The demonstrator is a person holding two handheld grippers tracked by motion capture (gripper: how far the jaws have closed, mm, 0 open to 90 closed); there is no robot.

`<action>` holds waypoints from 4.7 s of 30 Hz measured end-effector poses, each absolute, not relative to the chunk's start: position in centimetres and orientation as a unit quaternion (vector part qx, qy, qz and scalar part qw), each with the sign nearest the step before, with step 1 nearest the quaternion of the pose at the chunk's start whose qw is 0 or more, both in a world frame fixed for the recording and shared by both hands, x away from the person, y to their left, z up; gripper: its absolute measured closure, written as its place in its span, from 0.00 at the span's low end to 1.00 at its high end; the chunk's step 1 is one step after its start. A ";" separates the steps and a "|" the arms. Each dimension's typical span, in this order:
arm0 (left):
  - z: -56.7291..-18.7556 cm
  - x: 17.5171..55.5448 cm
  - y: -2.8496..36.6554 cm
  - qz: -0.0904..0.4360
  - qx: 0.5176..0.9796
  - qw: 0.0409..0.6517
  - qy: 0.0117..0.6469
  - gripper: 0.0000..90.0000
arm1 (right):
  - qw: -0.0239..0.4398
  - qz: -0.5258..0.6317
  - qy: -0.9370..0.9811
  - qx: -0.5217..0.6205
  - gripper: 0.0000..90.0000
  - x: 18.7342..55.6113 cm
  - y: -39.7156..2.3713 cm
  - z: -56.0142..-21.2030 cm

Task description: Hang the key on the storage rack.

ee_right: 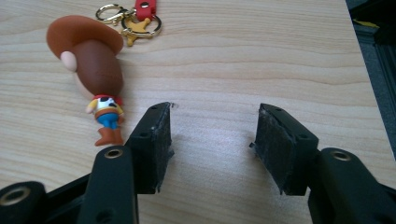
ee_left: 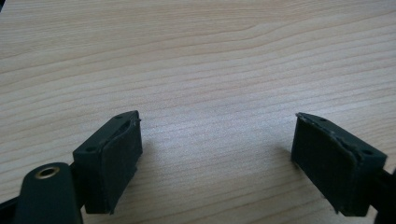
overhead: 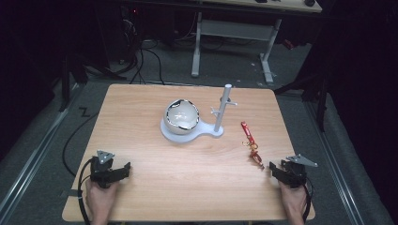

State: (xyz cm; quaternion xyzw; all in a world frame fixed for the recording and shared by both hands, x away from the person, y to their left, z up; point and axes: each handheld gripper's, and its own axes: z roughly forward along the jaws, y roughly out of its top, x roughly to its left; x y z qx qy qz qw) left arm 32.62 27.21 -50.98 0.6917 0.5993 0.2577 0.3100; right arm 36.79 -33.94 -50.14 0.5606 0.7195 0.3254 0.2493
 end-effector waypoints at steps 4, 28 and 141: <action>-51.0 32.6 27.2 0.258 0.692 0.310 0.599 0.19 | 0.240 0.335 0.721 0.558 0.52 36.3 -33.8 -50.0; -51.0 32.6 27.2 0.258 0.692 0.309 0.599 0.19 | 0.231 0.377 0.753 0.487 0.56 35.4 -30.5 -48.1; -51.0 32.6 27.2 0.258 0.692 0.310 0.599 0.19 | 0.234 0.504 0.738 0.382 0.76 38.3 -29.0 -36.9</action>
